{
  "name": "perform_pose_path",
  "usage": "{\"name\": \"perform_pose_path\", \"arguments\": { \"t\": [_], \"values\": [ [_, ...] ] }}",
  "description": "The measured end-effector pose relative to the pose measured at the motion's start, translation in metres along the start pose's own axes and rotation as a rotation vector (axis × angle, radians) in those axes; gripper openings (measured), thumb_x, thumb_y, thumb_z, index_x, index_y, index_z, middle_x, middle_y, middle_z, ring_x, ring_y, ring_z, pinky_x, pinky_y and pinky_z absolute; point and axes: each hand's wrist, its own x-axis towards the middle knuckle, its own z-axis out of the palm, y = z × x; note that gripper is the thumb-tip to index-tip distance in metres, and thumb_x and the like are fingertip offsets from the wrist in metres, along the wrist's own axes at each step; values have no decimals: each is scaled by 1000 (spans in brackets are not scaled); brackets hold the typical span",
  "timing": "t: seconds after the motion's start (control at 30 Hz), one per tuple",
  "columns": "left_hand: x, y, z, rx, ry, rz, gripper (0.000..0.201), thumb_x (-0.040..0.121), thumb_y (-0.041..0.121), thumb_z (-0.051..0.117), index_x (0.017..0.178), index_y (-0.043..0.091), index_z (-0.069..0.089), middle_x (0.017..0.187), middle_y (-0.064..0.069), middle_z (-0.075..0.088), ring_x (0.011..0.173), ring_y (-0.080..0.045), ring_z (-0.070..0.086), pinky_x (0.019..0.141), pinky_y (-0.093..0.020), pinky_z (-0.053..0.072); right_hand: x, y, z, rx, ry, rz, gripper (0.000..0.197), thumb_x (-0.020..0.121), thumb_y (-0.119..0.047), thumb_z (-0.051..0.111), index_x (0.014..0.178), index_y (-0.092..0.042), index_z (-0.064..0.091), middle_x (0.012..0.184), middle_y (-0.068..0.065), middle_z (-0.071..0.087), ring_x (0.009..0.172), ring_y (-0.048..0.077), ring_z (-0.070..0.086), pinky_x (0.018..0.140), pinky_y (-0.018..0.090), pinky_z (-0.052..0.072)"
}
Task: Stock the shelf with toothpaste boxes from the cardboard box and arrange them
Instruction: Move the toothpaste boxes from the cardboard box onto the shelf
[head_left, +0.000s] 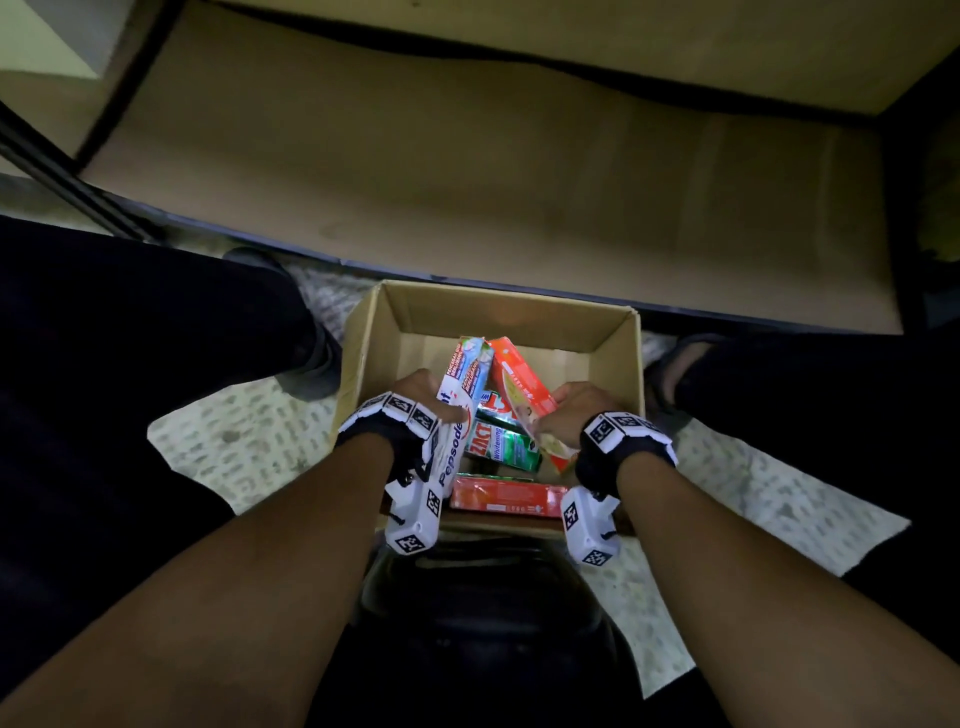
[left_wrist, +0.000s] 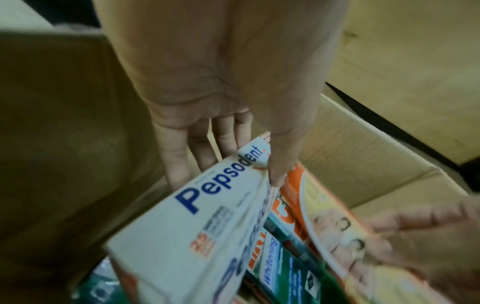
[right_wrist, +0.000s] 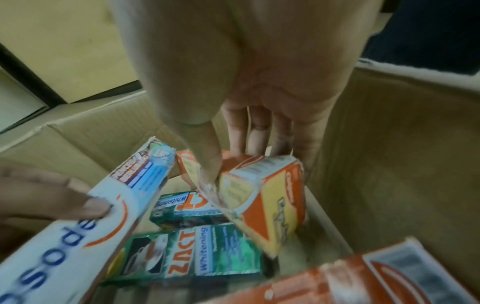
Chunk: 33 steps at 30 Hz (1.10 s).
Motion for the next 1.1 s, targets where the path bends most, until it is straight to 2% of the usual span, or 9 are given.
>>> {"name": "perform_pose_path", "arguments": {
  "t": [0.13,0.3,0.43,0.53,0.7,0.83,0.93,1.03,1.1],
  "values": [
    [48,-26,19,-14,44,-57,76,41,72,67,97,21,65,91,0,72,76,-19,69,75,-34,57,-7,-5,5,-4,-119,24,61,67,-42,80,116,-17,53,109,5,66,93,25,67,82,38,57],
    [72,-37,37,-79,4,-76,99,47,80,62,115,8,62,106,-14,70,92,-34,69,86,-49,55,27,13,24,209,-209,11,78,51,-59,82,114,-18,61,97,0,74,82,21,74,76,46,62],
    [34,-9,29,-191,14,-98,67,84,61,60,121,5,58,115,-14,67,104,-33,65,87,-36,49,-2,-13,18,418,-237,70,25,85,-33,75,94,-11,69,94,7,75,92,30,74,83,51,60],
    [28,-8,31,-273,14,-155,39,96,39,57,122,11,54,115,-8,63,103,-27,61,80,-28,44,-2,-17,26,536,-287,141,17,92,-30,70,90,-15,63,104,8,68,92,27,70,79,41,61],
    [28,-11,31,-352,-6,-159,29,97,36,56,117,14,56,102,-2,63,76,-12,57,57,-22,38,5,-19,37,738,-297,221,30,92,-28,71,115,-10,63,113,10,68,83,24,69,73,40,60],
    [29,-10,24,-365,-96,-187,28,97,43,54,109,18,60,88,5,67,75,-12,62,64,-25,46,9,-18,35,847,-325,238,29,94,-15,67,122,-11,60,112,11,71,87,22,68,76,39,58],
    [29,-12,21,-500,-215,-263,47,87,52,64,110,11,70,90,-4,76,86,-27,71,86,-41,56,12,-16,35,912,-333,244,29,94,-12,67,122,-12,60,112,11,72,101,27,68,92,47,56],
    [22,-12,18,-578,-255,-302,47,82,49,72,105,9,72,94,-11,76,85,-30,72,75,-36,56,13,-13,37,975,-313,241,24,92,-7,69,114,-13,61,115,13,71,110,31,67,98,52,53],
    [22,-12,17,-579,-236,-282,56,73,52,78,108,10,72,96,-12,76,86,-29,73,80,-40,56,11,-13,36,1013,-297,231,25,91,-5,70,112,-14,58,113,15,71,107,31,67,98,52,52]
  ]
}}
